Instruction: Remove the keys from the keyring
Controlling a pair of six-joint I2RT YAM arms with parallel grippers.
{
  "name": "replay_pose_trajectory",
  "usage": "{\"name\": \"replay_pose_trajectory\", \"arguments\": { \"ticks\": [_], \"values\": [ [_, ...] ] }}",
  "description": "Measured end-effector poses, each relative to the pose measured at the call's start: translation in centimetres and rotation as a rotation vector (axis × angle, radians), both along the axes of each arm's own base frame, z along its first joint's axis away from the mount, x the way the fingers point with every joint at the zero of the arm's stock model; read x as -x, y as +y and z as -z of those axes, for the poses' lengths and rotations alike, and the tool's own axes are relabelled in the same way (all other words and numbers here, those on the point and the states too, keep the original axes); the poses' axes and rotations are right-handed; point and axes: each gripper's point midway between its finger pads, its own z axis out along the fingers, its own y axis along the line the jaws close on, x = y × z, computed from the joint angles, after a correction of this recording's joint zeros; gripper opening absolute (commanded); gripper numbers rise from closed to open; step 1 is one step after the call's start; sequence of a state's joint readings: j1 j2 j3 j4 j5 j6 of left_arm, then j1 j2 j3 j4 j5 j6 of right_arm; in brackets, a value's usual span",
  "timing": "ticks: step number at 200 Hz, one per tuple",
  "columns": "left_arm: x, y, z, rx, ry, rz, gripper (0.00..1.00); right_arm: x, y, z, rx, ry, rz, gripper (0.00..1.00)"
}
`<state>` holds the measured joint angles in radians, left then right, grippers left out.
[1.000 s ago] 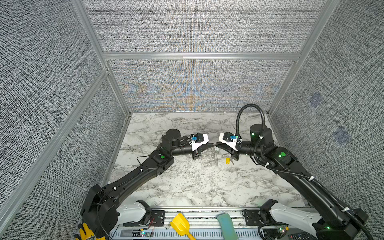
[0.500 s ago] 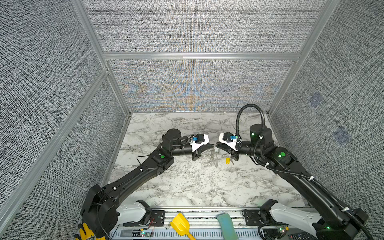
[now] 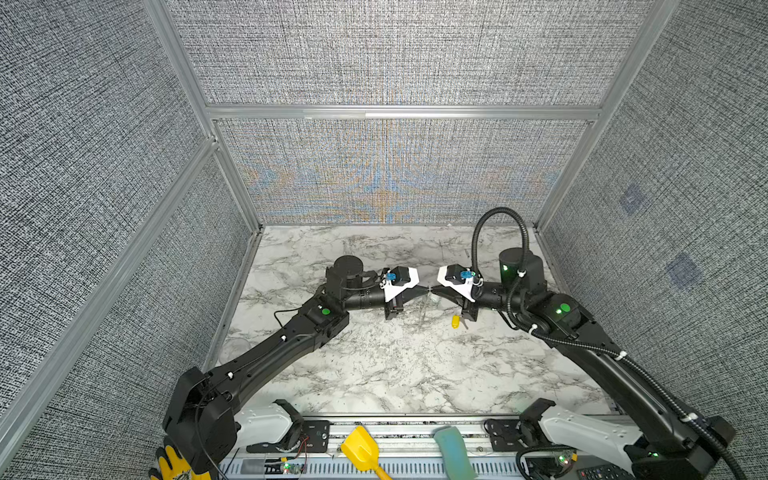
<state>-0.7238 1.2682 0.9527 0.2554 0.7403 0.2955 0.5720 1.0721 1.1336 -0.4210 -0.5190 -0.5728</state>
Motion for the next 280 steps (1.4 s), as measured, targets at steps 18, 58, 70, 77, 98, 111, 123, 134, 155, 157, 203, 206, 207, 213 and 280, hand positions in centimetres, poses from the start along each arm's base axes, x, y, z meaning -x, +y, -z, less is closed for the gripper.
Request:
{"name": "replay_pose_trajectory", "arguments": {
  "ticks": [18, 58, 70, 77, 98, 111, 123, 134, 155, 157, 203, 206, 207, 213, 280],
  "values": [
    [0.0, 0.0, -0.1, -0.004, -0.004, 0.002, 0.00, 0.1, -0.1, -0.1, -0.001, -0.003, 0.001, 0.00],
    [-0.8, 0.5, -0.3, -0.051, -0.053, -0.056, 0.35, 0.3, -0.4, 0.5, 0.024, 0.025, 0.012, 0.00],
    [-1.0, 0.9, -0.7, -0.070, -0.096, -0.079, 0.35, 0.3, -0.5, 0.5, 0.034, 0.035, 0.018, 0.00],
    [-1.0, 1.0, -0.8, -0.083, -0.115, -0.090, 0.35, 0.2, -0.6, 0.6, 0.040, 0.041, 0.023, 0.00],
    [-1.2, 1.4, -0.7, -0.144, -0.180, -0.124, 0.35, -0.1, -0.8, 0.9, 0.067, 0.068, 0.038, 0.00],
    [-1.0, 1.3, -0.5, -0.179, -0.220, -0.131, 0.35, -0.3, -0.8, 1.1, 0.081, 0.083, 0.044, 0.00],
    [-0.7, 1.0, -0.2, -0.212, -0.258, -0.132, 0.35, -0.3, -0.8, 1.4, 0.095, 0.102, 0.048, 0.00],
    [-0.5, 0.8, 0.0, -0.240, -0.291, -0.137, 0.35, -0.4, -0.8, 1.6, 0.103, 0.115, 0.051, 0.00],
    [-0.4, 0.5, 0.4, -0.279, -0.347, -0.150, 0.33, -0.4, -0.9, 1.9, 0.115, 0.132, 0.056, 0.00],
    [-0.4, 0.5, 0.4, -0.282, -0.352, -0.151, 0.33, -0.4, -0.9, 1.9, 0.115, 0.135, 0.057, 0.00],
    [-0.5, -0.4, 1.2, -0.345, -0.429, -0.178, 0.29, -0.2, -1.0, 2.4, 0.127, 0.161, 0.057, 0.00],
    [-0.5, -0.5, 1.2, -0.347, -0.432, -0.178, 0.29, -0.2, -1.0, 2.4, 0.126, 0.161, 0.058, 0.00],
    [-0.5, -0.5, 1.3, -0.348, -0.433, -0.178, 0.28, -0.2, -1.0, 2.4, 0.126, 0.161, 0.058, 0.00],
    [-0.5, -0.6, 1.4, -0.355, -0.435, -0.185, 0.28, -0.2, -1.0, 2.5, 0.126, 0.161, 0.057, 0.00],
    [-1.0, -1.3, 1.8, -0.396, -0.474, -0.215, 0.23, -0.1, -0.9, 2.7, 0.129, 0.173, 0.054, 0.00]
  ]
}}
